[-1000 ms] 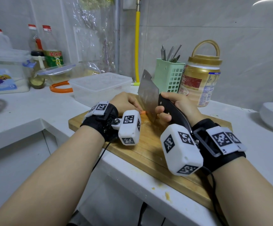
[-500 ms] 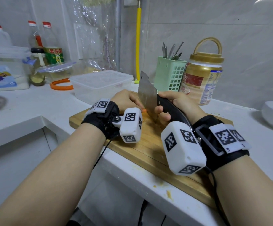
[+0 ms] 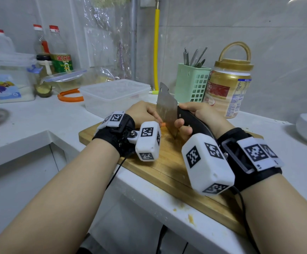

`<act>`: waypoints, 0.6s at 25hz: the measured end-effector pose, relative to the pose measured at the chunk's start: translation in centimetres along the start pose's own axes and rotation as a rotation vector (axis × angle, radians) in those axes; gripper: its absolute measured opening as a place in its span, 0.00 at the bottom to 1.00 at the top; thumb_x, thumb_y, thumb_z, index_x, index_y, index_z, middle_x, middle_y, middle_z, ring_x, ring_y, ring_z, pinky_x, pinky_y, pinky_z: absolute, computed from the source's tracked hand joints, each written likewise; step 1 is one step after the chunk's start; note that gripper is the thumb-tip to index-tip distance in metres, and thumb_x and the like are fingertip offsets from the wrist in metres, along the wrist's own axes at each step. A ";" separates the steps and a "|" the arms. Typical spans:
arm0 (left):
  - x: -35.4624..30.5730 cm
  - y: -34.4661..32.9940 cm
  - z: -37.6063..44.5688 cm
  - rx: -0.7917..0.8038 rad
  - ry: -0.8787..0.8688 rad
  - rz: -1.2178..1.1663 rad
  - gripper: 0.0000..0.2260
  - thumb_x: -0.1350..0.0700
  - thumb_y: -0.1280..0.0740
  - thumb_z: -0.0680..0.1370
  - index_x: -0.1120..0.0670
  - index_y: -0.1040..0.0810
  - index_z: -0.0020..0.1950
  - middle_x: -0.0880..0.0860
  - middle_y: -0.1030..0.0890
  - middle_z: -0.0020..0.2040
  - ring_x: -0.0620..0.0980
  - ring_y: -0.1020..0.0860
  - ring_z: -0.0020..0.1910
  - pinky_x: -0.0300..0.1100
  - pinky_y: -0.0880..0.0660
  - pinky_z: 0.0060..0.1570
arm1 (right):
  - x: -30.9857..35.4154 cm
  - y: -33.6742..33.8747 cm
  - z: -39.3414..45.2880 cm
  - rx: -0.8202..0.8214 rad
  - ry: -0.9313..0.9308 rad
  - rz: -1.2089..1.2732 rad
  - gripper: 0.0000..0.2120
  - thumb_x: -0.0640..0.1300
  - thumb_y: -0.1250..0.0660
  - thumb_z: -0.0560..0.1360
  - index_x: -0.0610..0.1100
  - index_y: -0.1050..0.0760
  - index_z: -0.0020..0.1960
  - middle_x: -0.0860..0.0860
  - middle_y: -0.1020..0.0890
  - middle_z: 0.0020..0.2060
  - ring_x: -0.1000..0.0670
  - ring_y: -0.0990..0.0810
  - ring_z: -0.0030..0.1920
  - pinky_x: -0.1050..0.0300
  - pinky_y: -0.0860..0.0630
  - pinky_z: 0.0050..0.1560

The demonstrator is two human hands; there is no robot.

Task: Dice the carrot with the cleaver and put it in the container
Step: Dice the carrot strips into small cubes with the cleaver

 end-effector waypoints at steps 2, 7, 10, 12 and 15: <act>-0.2 -0.2 0.0 0.032 0.010 0.013 0.06 0.58 0.23 0.70 0.58 0.15 0.44 0.57 0.16 0.46 0.47 0.21 0.45 0.46 0.24 0.53 | 0.0 0.1 -0.2 0.014 0.008 0.026 0.09 0.48 0.44 0.81 0.41 0.33 0.50 0.48 0.31 0.26 0.52 0.34 0.16 0.69 0.36 0.19; -0.8 -0.5 -0.4 0.079 0.012 0.021 0.04 0.63 0.27 0.72 0.59 0.17 0.47 0.52 0.20 0.39 0.44 0.24 0.38 0.36 0.28 0.38 | 0.0 0.7 -0.5 0.029 0.036 0.078 0.13 0.48 0.45 0.81 0.41 0.33 0.41 0.48 0.32 0.26 0.53 0.34 0.16 0.70 0.38 0.20; -0.1 -0.1 -0.1 0.030 0.015 -0.002 0.03 0.62 0.25 0.70 0.56 0.17 0.42 0.55 0.15 0.44 0.49 0.18 0.47 0.40 0.22 0.50 | 0.0 0.8 -0.3 0.004 0.052 0.080 0.10 0.48 0.44 0.81 0.41 0.33 0.45 0.48 0.31 0.26 0.52 0.34 0.17 0.69 0.37 0.19; 0.1 0.0 0.1 0.014 0.009 -0.018 0.04 0.61 0.23 0.69 0.54 0.16 0.40 0.57 0.15 0.46 0.52 0.18 0.51 0.47 0.22 0.57 | 0.1 0.9 -0.4 0.009 0.061 0.106 0.11 0.48 0.44 0.80 0.41 0.33 0.45 0.49 0.31 0.26 0.53 0.34 0.17 0.69 0.38 0.20; -0.1 -0.1 0.0 0.032 -0.012 -0.012 0.04 0.62 0.24 0.70 0.54 0.16 0.40 0.47 0.16 0.37 0.40 0.20 0.40 0.35 0.23 0.45 | 0.3 1.0 -0.6 0.012 0.083 0.129 0.12 0.49 0.44 0.80 0.43 0.35 0.42 0.49 0.32 0.27 0.53 0.35 0.17 0.69 0.39 0.22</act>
Point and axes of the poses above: each hand's wrist, its own z-axis towards the middle knuckle, its own y-axis out of the back of the hand, x = y × z, the point moved 7 cm from there along z, towards the middle knuckle
